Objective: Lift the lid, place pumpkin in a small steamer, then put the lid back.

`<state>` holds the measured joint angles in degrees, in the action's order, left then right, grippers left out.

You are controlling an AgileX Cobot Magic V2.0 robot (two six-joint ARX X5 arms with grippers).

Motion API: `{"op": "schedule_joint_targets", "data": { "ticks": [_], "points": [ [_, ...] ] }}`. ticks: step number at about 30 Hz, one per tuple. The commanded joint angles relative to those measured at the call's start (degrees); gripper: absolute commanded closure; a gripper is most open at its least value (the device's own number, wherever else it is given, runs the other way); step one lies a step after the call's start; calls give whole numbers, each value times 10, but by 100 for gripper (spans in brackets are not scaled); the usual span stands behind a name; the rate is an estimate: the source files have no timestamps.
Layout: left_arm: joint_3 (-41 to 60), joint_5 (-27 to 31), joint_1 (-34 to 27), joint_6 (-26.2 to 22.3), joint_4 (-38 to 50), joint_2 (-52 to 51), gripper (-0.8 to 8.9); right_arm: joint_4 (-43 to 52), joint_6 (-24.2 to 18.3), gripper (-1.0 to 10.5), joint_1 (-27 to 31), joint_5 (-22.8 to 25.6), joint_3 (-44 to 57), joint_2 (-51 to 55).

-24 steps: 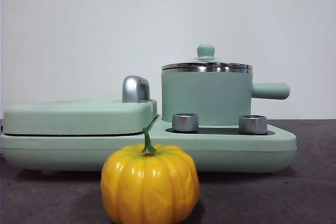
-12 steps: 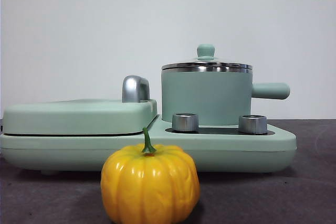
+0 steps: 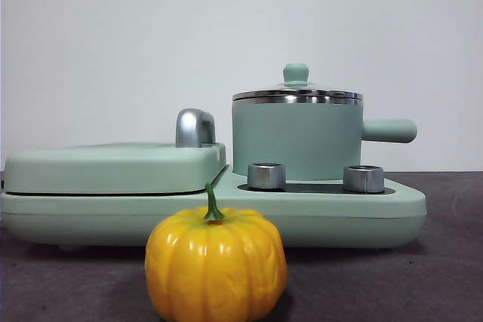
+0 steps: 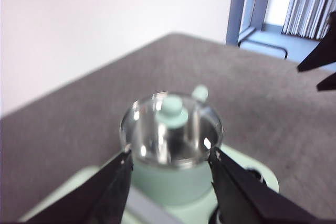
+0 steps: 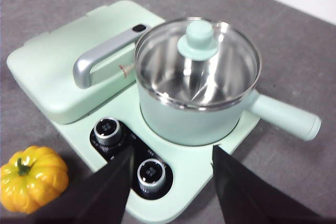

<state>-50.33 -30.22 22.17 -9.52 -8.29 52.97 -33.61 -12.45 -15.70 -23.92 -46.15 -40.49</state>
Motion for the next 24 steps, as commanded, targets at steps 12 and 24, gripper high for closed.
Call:
{"op": "schedule_joint_targets", "data": {
  "ticks": [12, 24],
  "points": [
    [-15, 13, 76, 32, 262, 183, 571, 15, -6, 706, -3, -1, -10, -2],
    [-149, 68, 128, 64, 271, 369, 567, 15, -4, 706, -3, 0, -10, -2]
  ]
}}
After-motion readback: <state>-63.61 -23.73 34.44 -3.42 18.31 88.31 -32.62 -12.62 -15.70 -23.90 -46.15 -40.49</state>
